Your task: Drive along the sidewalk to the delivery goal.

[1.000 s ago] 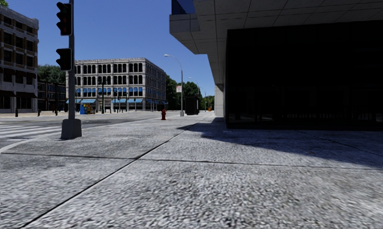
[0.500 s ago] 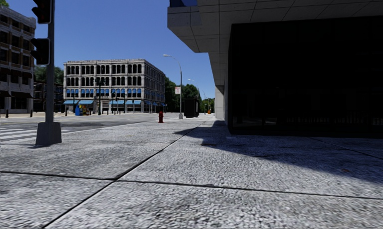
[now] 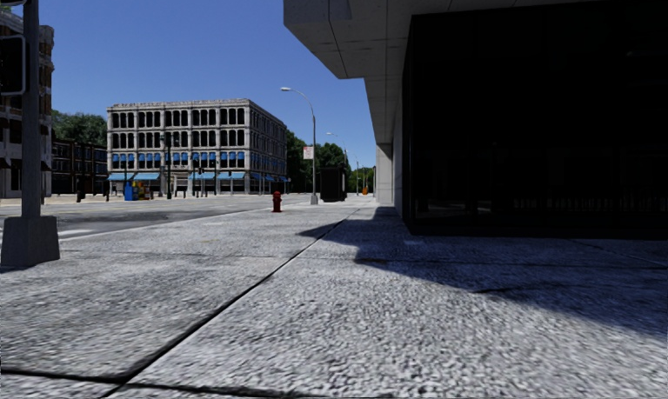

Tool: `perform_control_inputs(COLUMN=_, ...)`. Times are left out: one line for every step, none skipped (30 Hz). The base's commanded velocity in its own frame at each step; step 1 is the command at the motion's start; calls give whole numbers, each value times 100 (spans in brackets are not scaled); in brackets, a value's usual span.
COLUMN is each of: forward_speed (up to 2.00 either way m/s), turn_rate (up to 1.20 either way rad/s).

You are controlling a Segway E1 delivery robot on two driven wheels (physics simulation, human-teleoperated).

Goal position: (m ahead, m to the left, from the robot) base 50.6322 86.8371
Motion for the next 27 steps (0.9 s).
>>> perform_control_inputs(forward_speed=164, turn_rate=0)
perform_control_inputs(forward_speed=164, turn_rate=0)
perform_control_inputs(forward_speed=171, turn_rate=0)
perform_control_inputs(forward_speed=200, turn_rate=0)
perform_control_inputs(forward_speed=200, turn_rate=0)
perform_control_inputs(forward_speed=200, turn_rate=0)
perform_control_inputs(forward_speed=200, turn_rate=0)
perform_control_inputs(forward_speed=200, turn_rate=4)
perform_control_inputs(forward_speed=200, turn_rate=17)
perform_control_inputs(forward_speed=200, turn_rate=17)
perform_control_inputs(forward_speed=200, turn_rate=27)
perform_control_inputs(forward_speed=200, turn_rate=30)
perform_control_inputs(forward_speed=200, turn_rate=30)
perform_control_inputs(forward_speed=200, turn_rate=32)
perform_control_inputs(forward_speed=200, turn_rate=32)
perform_control_inputs(forward_speed=200, turn_rate=37)
perform_control_inputs(forward_speed=200, turn_rate=46)
perform_control_inputs(forward_speed=200, turn_rate=48)
perform_control_inputs(forward_speed=200, turn_rate=48)
perform_control_inputs(forward_speed=200, turn_rate=49)
perform_control_inputs(forward_speed=200, turn_rate=49)
perform_control_inputs(forward_speed=200, turn_rate=49)
perform_control_inputs(forward_speed=200, turn_rate=49)
perform_control_inputs(forward_speed=200, turn_rate=49)
perform_control_inputs(forward_speed=200, turn_rate=49)
perform_control_inputs(forward_speed=200, turn_rate=49)
perform_control_inputs(forward_speed=200, turn_rate=49)
